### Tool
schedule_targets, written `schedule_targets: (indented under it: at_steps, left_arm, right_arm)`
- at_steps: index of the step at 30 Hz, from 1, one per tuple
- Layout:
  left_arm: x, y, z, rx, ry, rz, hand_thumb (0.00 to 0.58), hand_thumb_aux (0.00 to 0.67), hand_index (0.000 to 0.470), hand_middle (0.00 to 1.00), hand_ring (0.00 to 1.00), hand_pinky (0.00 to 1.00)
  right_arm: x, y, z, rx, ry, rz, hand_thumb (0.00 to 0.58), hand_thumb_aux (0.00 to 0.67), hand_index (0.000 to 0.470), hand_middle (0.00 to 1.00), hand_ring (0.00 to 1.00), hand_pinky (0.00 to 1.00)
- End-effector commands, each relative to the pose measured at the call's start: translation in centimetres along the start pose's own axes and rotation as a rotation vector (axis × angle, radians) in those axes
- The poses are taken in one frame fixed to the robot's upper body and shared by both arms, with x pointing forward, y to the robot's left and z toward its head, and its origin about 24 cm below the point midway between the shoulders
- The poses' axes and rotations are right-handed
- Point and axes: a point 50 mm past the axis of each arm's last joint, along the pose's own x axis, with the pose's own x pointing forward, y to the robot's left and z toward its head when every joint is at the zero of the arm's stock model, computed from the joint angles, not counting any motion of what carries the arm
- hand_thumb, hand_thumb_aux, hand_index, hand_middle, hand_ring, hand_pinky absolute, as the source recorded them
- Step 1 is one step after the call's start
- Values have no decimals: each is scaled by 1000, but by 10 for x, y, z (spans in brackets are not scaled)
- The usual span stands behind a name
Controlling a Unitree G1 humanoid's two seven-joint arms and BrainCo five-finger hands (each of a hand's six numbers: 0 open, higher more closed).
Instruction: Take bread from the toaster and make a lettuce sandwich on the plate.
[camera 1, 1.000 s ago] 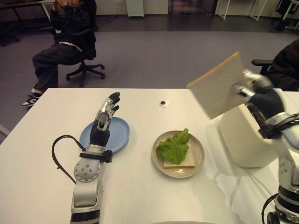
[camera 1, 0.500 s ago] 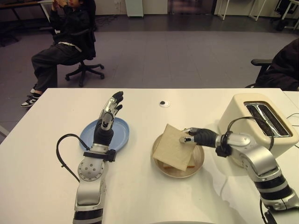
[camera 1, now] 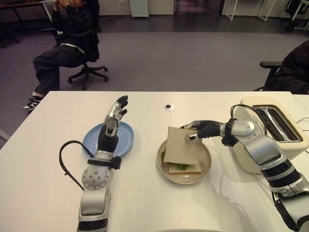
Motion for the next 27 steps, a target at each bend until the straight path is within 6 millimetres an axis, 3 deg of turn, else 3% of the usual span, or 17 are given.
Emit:
schedule_targets:
  at_steps: [1,11,12,13,25,27]
  left_arm:
    - [-2,1,0,7,10,-5,0,0,0,0,0,0]
    - [-4,3,1,10,10,2,0,0,0,0,0,0]
    - [-4,3,1,10,10,2,0,0,0,0,0,0]
    - [-4,3,1,9,10,2,0,0,0,0,0,0]
    - [-5,5,1,14,11,8,0,0,0,0,0,0]
    - [-5,5,1,16,11,9,0,0,0,0,0,0]
  right_arm:
    - [7,5,-11,-28,36,9,580,670,470,0,0,0]
    - [22,25,-29,-56,94,50,580,670,470,0,0,0]
    - [23,24,-29,-67,93,35,562,552,387,0,0,0]
    - [24,22,-27,-70,84,13,0,0,0,0,0,0]
    - [8,-8,2,-208,-5,-135,0,0,0,0,0,0]
    - [-1,-13,17,-223,-95,-176,0,0,0,0,0,0]
